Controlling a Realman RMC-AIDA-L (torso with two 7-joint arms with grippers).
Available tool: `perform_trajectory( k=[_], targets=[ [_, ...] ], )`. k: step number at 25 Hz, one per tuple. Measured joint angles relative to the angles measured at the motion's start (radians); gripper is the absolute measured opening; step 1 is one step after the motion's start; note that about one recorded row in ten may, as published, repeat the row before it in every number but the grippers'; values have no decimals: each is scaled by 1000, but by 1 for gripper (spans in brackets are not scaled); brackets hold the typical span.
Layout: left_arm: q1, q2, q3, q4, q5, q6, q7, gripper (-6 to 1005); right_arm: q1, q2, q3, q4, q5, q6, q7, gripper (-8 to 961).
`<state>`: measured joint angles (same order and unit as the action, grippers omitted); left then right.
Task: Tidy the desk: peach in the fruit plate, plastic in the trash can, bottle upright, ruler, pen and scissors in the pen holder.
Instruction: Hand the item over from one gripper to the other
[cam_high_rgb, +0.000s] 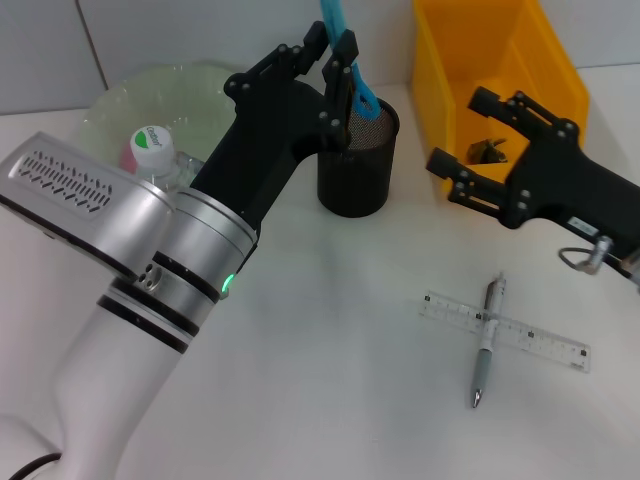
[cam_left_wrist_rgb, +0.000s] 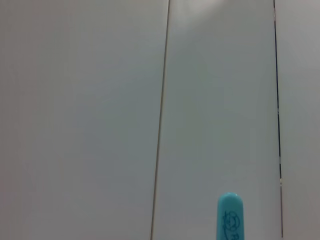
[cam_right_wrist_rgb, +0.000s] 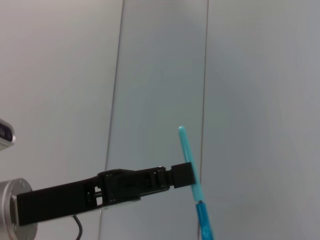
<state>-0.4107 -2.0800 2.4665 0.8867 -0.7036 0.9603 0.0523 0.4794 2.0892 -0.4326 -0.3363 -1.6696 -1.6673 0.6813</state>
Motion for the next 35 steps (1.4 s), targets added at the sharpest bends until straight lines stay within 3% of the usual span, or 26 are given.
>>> perform_trajectory(
  k=[7, 18, 35],
  targets=[
    [-14, 0, 4, -5, -25, 0, 15, 204, 74, 1, 8, 83, 3, 52, -38, 701],
    [-36, 0, 52, -4, -140, 1, 126, 204, 134, 2, 9, 161, 62, 83, -156, 699],
    [-31, 0, 55, -4, -149, 2, 154, 204, 231, 2, 29, 294, 86, 189, -319, 695]
  ],
)
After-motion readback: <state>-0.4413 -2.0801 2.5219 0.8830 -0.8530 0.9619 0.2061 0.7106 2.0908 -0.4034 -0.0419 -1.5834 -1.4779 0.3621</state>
